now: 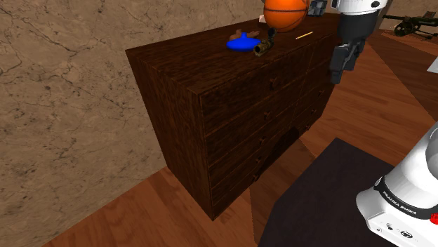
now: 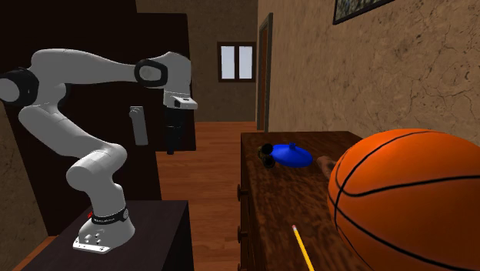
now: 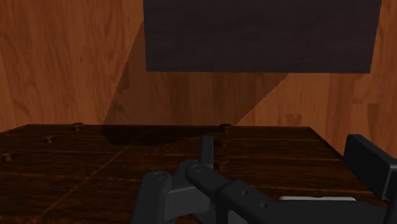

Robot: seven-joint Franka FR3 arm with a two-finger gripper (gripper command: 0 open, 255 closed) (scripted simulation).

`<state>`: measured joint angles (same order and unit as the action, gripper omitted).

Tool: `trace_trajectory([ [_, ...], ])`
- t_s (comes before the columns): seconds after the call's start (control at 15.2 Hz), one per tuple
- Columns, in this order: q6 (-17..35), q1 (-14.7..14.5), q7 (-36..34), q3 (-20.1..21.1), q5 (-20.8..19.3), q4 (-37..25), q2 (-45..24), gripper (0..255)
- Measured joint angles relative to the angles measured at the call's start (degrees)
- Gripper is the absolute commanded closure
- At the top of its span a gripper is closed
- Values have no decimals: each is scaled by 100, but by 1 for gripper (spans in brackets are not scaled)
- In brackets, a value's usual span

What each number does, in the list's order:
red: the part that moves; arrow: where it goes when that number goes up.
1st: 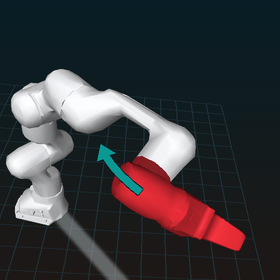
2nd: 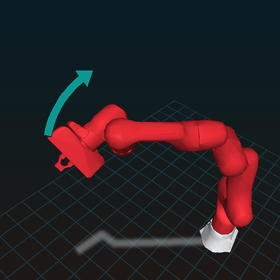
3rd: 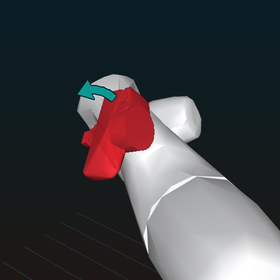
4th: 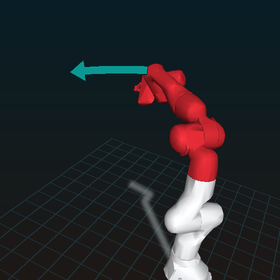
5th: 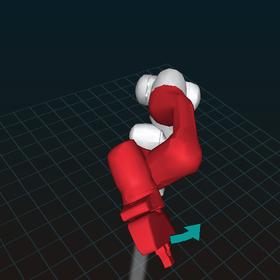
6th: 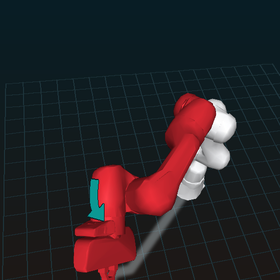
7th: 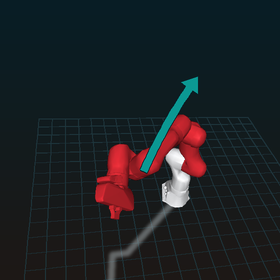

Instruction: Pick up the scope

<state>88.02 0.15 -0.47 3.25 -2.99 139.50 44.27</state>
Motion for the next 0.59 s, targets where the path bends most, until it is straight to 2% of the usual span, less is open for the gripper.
trace_trajectory([
  [0.13, 78, 17, -66, 18, 23, -44, -97, 0],
  [0.59, 843, 246, -910, 198, 239, -818, -1252, 0],
])
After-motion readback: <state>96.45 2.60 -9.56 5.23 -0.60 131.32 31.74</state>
